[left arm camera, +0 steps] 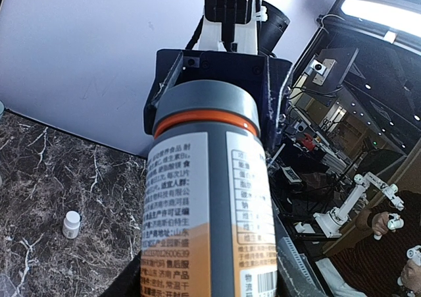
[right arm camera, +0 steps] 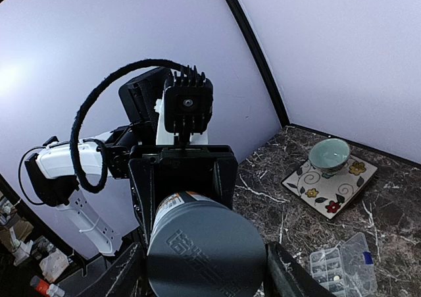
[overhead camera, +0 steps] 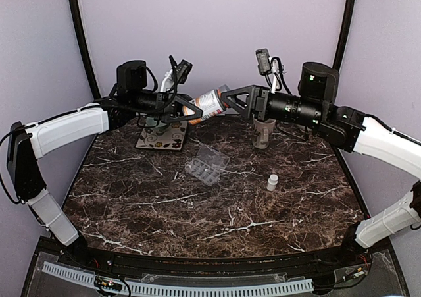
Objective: Sort the pills into containers
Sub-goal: Screw the lid of the pill bottle onto the pill bottle.
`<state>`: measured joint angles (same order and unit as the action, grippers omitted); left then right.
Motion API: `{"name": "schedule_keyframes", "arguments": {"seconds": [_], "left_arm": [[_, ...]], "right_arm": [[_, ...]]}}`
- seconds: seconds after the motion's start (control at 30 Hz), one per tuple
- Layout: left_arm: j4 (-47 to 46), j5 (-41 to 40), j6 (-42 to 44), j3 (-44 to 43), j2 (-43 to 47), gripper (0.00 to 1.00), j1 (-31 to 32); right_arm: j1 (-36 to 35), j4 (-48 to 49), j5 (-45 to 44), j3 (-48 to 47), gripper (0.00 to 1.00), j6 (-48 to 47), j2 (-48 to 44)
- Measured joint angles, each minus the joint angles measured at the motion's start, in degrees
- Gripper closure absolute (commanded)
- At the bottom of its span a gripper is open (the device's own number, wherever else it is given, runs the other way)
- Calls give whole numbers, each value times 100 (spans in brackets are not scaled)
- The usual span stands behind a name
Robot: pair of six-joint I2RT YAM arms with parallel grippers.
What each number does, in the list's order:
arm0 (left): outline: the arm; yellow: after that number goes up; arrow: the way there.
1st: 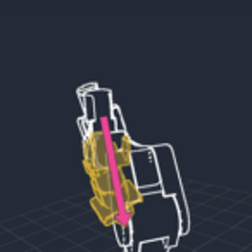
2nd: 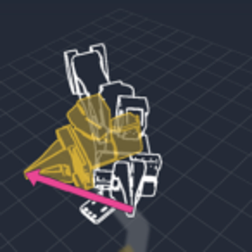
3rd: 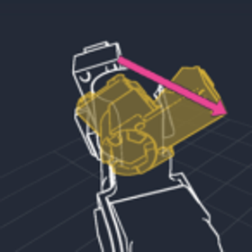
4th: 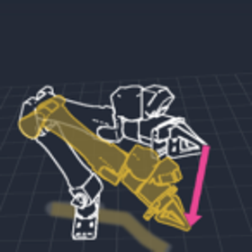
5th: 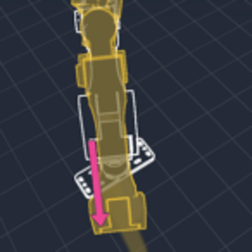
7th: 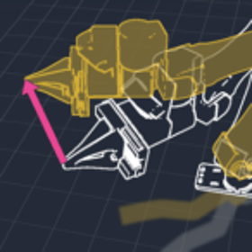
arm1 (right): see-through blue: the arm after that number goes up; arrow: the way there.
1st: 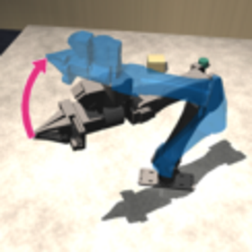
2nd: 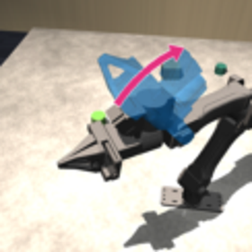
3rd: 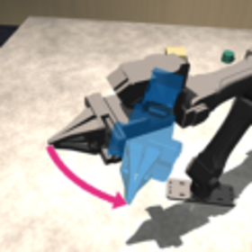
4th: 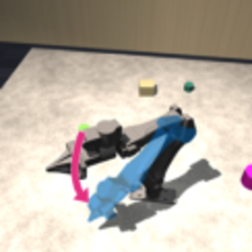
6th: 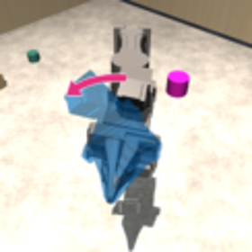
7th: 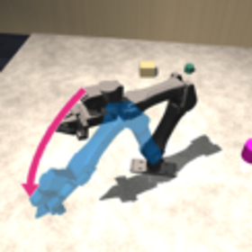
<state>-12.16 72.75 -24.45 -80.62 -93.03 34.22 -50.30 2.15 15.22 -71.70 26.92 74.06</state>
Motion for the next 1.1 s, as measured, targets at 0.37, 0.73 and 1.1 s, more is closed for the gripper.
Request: {"name": "schedule_keyframes", "arguments": {"seconds": [0.37,0.73,1.1], "left_arm": [[-2,26,-33,-26,-2,100,-9],[435,-260,407,-234,13,100,9],[1279,-1408,1556,-455,319,100,284]], "right_arm": [[48,133,131,-15,66,105,74],[90,321,153,-31,81,190,129],[168,341,122,-205,90,474,181]]}}
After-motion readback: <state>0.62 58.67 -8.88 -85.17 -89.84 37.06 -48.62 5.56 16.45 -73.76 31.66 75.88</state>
